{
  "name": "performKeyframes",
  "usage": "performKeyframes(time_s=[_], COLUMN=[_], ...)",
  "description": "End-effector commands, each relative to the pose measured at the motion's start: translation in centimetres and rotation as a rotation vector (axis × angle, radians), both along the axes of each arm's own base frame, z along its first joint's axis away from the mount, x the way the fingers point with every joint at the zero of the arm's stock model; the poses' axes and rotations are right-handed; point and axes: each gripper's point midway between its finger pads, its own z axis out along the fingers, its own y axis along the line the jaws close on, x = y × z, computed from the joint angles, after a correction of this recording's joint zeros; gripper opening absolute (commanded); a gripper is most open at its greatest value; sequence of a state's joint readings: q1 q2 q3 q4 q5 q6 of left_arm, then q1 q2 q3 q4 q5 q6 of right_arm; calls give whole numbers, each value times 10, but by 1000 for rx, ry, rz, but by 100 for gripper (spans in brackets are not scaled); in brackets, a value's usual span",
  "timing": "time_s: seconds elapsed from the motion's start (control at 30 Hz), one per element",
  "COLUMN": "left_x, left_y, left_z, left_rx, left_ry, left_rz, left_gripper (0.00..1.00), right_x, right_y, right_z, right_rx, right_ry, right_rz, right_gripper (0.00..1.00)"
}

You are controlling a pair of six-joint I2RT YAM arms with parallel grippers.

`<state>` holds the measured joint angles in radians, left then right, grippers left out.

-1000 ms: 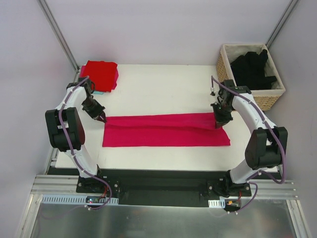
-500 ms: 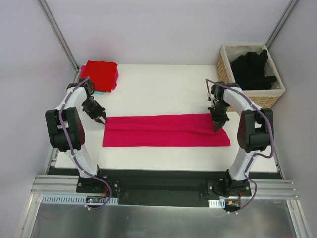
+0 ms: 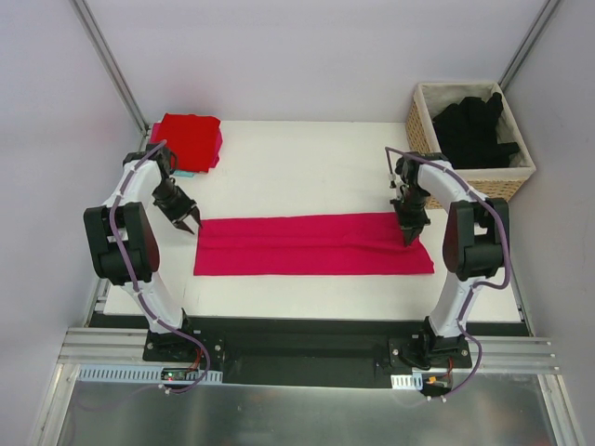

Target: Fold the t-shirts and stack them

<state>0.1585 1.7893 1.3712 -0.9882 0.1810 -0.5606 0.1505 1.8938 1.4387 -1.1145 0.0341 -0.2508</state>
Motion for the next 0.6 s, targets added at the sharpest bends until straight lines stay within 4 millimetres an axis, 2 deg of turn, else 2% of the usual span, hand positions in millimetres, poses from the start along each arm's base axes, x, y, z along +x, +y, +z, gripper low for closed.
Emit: performKeyframes(time_s=[0.0,0.07,0.1,0.2,0.33,0.43,0.53,0.57], left_x=[8,9,9,16,36,46,48,49], left_y=[-3,-4,-4,0,9,13,8,6], left_z=[26,28,29,41,76,98,108,109], left_rx=[-29,-30,-29,-7,44,32,-13,-31], left_ry=[-59,-65,-70,-121,-260,-327,-356,-360], left_rz=[2,6,7,1,-29,-17,5,6], left_gripper=[29,29,29,29,34,35,35,35], right_x=[-13,-18,-20,-24,-18,-23,-19,-9], right_y=[1,1,1,1,-2,-11,-23,-25], right_z=[10,8,7,10,38,51,58,60], right_rx=[17,14,11,6,0,-46,-87,-87], right_ry=[14,26,32,24,-100,-106,-131,-166], right_rz=[-19,-25,-38,-67,-100,-97,-97,-106], right_gripper=[1,3,12,27,33,36,36,36])
